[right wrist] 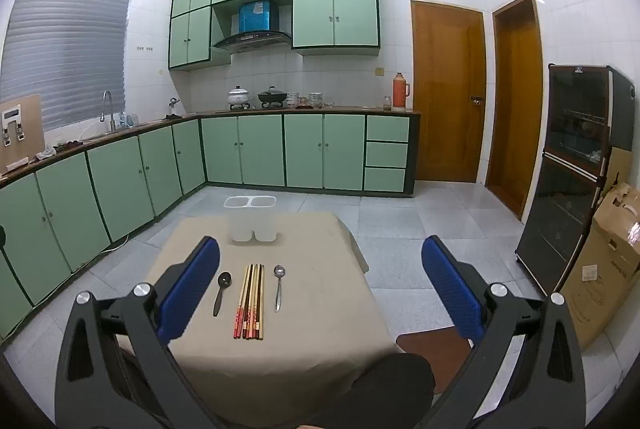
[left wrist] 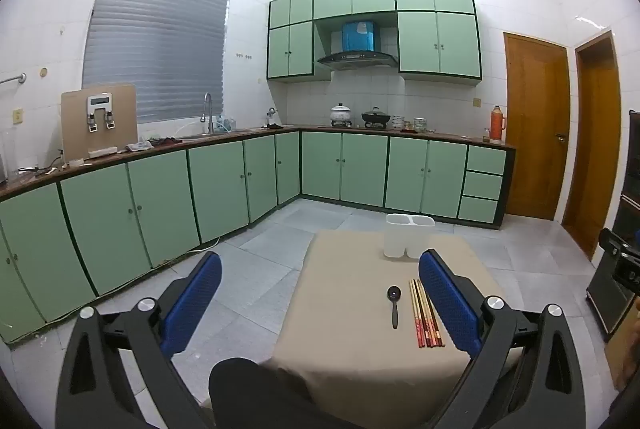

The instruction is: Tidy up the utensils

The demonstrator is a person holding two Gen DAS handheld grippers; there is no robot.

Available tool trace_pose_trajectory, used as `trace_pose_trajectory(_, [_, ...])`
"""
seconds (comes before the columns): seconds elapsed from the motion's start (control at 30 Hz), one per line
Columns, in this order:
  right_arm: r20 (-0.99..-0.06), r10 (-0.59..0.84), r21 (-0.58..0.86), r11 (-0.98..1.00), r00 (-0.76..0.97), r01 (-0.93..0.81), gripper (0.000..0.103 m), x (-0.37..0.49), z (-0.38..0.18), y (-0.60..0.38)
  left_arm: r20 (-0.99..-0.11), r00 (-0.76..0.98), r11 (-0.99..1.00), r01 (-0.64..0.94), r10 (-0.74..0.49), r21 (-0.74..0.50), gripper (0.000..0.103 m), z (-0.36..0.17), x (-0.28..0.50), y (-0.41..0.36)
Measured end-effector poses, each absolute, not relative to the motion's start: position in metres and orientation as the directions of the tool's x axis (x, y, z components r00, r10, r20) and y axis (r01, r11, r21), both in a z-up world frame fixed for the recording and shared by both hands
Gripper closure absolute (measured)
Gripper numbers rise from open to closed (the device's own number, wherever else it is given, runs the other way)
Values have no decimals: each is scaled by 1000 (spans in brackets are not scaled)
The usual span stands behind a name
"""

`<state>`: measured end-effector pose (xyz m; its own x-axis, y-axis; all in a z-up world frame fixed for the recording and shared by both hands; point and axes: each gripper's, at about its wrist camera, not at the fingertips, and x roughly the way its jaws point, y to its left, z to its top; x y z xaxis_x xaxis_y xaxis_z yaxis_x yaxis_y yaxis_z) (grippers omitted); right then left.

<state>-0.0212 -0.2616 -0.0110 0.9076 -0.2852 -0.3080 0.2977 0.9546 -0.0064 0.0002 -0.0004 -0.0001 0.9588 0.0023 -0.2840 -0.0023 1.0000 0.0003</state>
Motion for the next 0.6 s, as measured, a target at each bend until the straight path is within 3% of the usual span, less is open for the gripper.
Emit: trace_pose_trajectory(0.6, [-297,-286,-7,955,911,298,5,-22,-9,-256,-290,957,1000,-11,9,-3,6,-4,5,7])
